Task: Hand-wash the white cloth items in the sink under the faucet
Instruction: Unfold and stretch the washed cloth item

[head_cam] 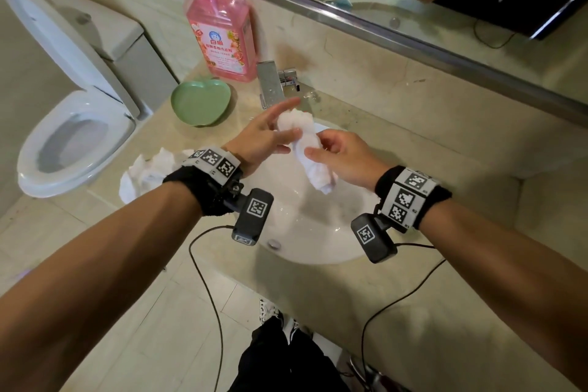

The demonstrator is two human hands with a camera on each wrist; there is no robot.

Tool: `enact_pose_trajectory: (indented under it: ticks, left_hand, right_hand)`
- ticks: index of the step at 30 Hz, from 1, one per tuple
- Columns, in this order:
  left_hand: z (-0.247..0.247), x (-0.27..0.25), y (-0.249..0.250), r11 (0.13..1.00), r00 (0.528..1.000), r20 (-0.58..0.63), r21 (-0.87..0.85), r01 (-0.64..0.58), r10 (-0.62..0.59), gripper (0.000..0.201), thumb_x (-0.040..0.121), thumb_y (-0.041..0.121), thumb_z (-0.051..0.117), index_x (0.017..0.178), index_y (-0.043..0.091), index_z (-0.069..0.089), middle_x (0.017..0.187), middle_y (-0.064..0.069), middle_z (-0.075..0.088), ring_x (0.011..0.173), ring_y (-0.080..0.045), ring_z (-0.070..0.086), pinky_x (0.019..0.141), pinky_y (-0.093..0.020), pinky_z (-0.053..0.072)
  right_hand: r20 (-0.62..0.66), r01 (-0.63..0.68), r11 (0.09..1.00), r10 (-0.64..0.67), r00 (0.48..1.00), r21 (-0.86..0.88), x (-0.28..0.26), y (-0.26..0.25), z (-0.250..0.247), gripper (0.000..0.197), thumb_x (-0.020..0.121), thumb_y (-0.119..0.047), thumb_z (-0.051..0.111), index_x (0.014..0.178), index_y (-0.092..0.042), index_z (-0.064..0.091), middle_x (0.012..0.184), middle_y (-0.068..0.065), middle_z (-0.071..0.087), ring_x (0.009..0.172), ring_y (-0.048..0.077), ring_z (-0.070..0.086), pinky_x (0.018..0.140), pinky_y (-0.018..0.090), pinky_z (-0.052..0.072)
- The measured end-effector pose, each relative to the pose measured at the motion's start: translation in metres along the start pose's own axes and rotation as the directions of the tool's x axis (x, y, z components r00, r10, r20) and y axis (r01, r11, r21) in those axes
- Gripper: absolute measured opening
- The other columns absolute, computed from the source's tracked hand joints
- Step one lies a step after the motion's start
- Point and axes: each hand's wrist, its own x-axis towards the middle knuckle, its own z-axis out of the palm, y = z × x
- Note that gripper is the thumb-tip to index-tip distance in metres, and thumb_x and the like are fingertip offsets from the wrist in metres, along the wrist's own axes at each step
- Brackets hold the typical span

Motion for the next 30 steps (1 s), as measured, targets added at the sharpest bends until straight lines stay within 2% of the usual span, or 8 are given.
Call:
enact_pose_trajectory:
  ticks: [6, 10, 13, 15, 18, 21, 26, 30]
  left_hand:
    - [0.011, -0.003, -0.005, 0.996, 0.994, 0.083, -0.053, 0.076, -0.072, 0.037, 0.089, 0.007, 0.068, 0.124, 0.012, 0.059, 0.115, -0.007, 0.071, 0.106, -0.024, 0.069, 0.090, -0.043, 0.056]
    - [0.013, -0.004, -0.007, 0.999, 1.000, 0.020, 0.037, 0.008, -0.008, 0.042, 0.080, 0.019, 0.079, 0.120, 0.024, 0.064, 0.113, -0.006, 0.072, 0.105, -0.027, 0.069, 0.091, -0.049, 0.056]
    - [0.013, -0.004, -0.007, 0.996, 1.000, -0.021, 0.084, 0.007, -0.005, 0.044, 0.080, 0.026, 0.078, 0.123, 0.025, 0.064, 0.114, -0.006, 0.072, 0.109, -0.029, 0.067, 0.096, -0.053, 0.051]
    - [0.013, -0.005, -0.008, 0.998, 1.000, 0.003, 0.058, 0.012, -0.012, 0.044, 0.085, 0.021, 0.075, 0.127, 0.020, 0.062, 0.117, -0.006, 0.071, 0.109, -0.027, 0.067, 0.094, -0.046, 0.053]
    - [0.014, -0.007, -0.004, 1.000, 0.999, 0.033, 0.016, 0.019, -0.019, 0.045, 0.089, 0.016, 0.069, 0.132, 0.012, 0.056, 0.120, -0.011, 0.069, 0.107, -0.027, 0.068, 0.083, -0.038, 0.056]
    - [0.012, -0.006, -0.002, 0.999, 0.998, 0.027, -0.015, 0.050, -0.050, 0.045, 0.091, 0.013, 0.064, 0.134, 0.007, 0.051, 0.123, -0.017, 0.066, 0.105, -0.032, 0.066, 0.091, -0.048, 0.054]
    - [0.009, -0.002, -0.006, 0.998, 1.000, -0.011, 0.056, 0.004, -0.003, 0.048, 0.078, 0.027, 0.079, 0.119, 0.011, 0.062, 0.114, -0.012, 0.071, 0.101, -0.027, 0.070, 0.087, -0.043, 0.055]
    - [0.010, 0.001, -0.007, 0.957, 0.996, -0.085, 0.287, 0.040, -0.016, 0.039, 0.061, 0.071, 0.078, 0.089, 0.045, 0.070, 0.092, 0.008, 0.076, 0.087, -0.019, 0.072, 0.080, -0.042, 0.057]
  right_hand:
    - [0.009, -0.038, 0.998, 0.037, 0.999, 0.048, -0.003, 0.003, 0.002, 0.035, 0.087, -0.019, 0.070, 0.119, -0.016, 0.057, 0.108, 0.005, 0.072, 0.100, 0.023, 0.070, 0.092, 0.050, 0.056]
    - [-0.082, -0.004, 1.000, 0.003, 0.997, -0.004, -0.006, 0.007, 0.002, 0.030, 0.087, -0.030, 0.074, 0.113, -0.019, 0.064, 0.107, -0.005, 0.071, 0.097, 0.016, 0.070, 0.092, 0.045, 0.056]
    - [-0.173, 0.032, 0.998, -0.023, 0.985, 0.048, -0.004, 0.005, -0.002, 0.015, 0.087, -0.020, 0.074, 0.102, -0.018, 0.070, 0.095, -0.006, 0.073, 0.087, 0.013, 0.072, 0.089, 0.042, 0.058]
    - [-0.127, 0.009, 0.996, 0.003, 0.992, 0.093, 0.000, 0.002, -0.003, 0.013, 0.090, -0.014, 0.069, 0.103, -0.017, 0.069, 0.099, -0.004, 0.073, 0.091, 0.014, 0.072, 0.090, 0.040, 0.058]
    - [-0.047, -0.044, 0.972, 0.056, 0.997, 0.230, 0.003, 0.000, -0.002, 0.030, 0.090, -0.008, 0.068, 0.117, -0.009, 0.056, 0.113, 0.008, 0.070, 0.097, 0.023, 0.072, 0.085, 0.039, 0.061]
    - [-0.036, -0.058, 0.957, 0.071, 0.997, 0.284, 0.003, 0.002, -0.005, 0.053, 0.082, -0.011, 0.079, 0.123, -0.017, 0.046, 0.109, 0.010, 0.070, 0.090, 0.020, 0.072, 0.076, 0.034, 0.061]
    - [-0.036, -0.054, 0.978, 0.062, 0.997, 0.202, 0.008, 0.002, -0.011, 0.020, 0.090, -0.015, 0.070, 0.108, -0.022, 0.064, 0.101, 0.003, 0.068, 0.096, 0.018, 0.068, 0.082, 0.037, 0.061]
    - [-0.020, -0.079, 0.959, 0.088, 0.996, 0.271, 0.012, 0.002, -0.010, 0.021, 0.094, -0.011, 0.064, 0.113, -0.020, 0.058, 0.108, 0.007, 0.072, 0.097, 0.022, 0.073, 0.091, 0.042, 0.059]
